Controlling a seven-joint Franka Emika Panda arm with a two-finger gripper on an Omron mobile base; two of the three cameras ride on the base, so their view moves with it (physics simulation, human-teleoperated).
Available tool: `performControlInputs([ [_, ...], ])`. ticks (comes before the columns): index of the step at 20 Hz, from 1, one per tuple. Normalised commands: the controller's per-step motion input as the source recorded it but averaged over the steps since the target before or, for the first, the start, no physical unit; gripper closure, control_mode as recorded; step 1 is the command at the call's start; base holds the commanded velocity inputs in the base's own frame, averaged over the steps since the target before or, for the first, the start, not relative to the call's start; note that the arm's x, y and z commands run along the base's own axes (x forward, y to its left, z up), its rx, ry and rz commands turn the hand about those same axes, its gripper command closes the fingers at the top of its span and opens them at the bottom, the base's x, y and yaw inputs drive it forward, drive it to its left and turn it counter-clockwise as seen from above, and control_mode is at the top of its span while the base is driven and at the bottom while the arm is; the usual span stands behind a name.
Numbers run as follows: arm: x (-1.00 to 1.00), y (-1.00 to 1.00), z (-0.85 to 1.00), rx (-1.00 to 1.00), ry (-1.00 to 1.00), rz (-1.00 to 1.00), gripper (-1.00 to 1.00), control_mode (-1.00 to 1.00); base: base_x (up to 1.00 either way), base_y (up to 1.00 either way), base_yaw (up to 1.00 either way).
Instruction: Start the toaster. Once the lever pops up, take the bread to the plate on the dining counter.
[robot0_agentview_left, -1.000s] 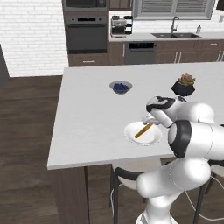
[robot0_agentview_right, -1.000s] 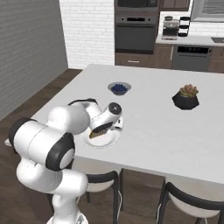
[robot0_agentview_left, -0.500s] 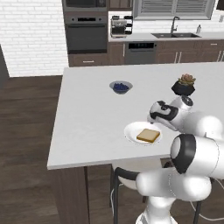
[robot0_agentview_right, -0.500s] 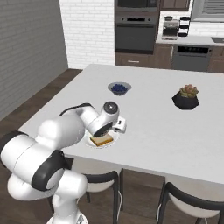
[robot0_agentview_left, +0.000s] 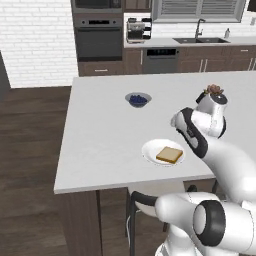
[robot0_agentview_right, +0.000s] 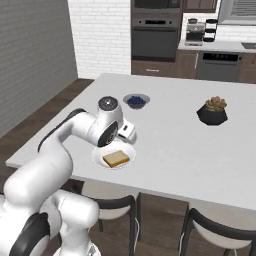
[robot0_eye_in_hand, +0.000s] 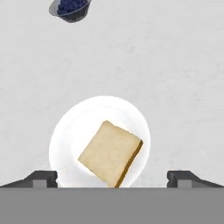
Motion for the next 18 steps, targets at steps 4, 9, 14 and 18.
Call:
performControlInputs([
  [4, -0.58, 0.23, 1.0, 0.05, 0.37, -0.24, -1.0, -1.0, 0.0, 0.0, 0.0],
  [9, -0.86, 0.16, 0.9, 0.05, 0.44, -0.24, -1.0, -1.0, 0.0, 0.0, 0.0],
  [14, -0.99, 0.13, 0.41, 0.01, 0.37, -0.12, -1.0, -1.0, 0.0, 0.0, 0.0],
  [18, -1.0, 0.02, 0.02, 0.0, 0.09, -0.01, -1.0, -1.0, 0.0, 0.0, 0.0],
])
